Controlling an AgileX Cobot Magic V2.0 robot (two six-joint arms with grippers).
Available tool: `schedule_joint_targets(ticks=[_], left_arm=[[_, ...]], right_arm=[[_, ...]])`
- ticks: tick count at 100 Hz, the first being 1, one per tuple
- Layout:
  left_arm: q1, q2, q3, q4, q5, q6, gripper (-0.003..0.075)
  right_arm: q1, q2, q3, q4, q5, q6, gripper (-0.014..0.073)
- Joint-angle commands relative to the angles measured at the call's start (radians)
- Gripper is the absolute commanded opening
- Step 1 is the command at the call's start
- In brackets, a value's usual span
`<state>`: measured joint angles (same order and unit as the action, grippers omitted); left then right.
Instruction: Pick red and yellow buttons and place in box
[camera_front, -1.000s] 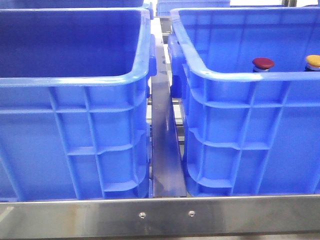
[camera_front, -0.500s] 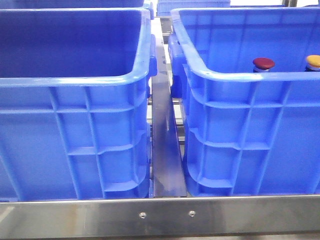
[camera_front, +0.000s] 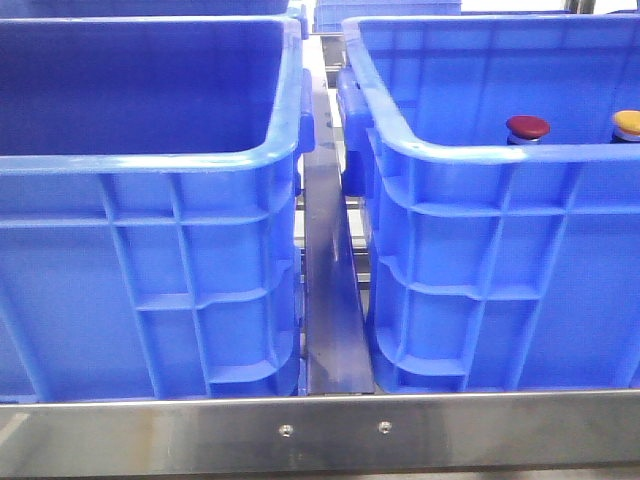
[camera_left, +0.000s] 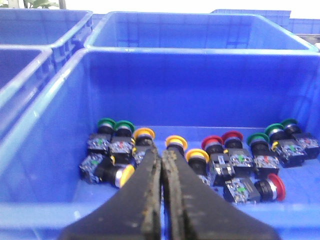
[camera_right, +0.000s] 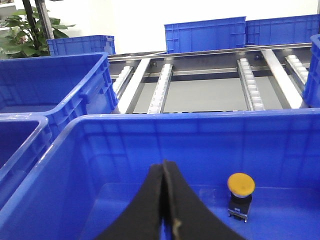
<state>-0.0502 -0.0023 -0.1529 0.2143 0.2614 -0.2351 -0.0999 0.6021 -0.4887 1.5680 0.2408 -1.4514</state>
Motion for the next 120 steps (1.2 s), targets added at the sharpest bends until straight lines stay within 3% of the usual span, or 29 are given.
schedule_joint_targets(ticks=[1,32,120], left_arm=[[0.005,-0.034,0.024,-0.019,-0.113,0.005,-0.0019],[0.005,-0.034,0.200,-0.056,-0.362,0.007,-0.0019],[0.005,-0.034,0.198,-0.079,-0.346,0.058,-0.0019]], right_arm=[[-0.001,-0.003,-0.025,0.020,0.013,-0.002,-0.0105],[-0.001,-0.003,-0.025,0.020,0.013,-0.002,-0.0105],[-0.001,-0.003,-0.025,0.020,0.013,-0.002,-0.0105]])
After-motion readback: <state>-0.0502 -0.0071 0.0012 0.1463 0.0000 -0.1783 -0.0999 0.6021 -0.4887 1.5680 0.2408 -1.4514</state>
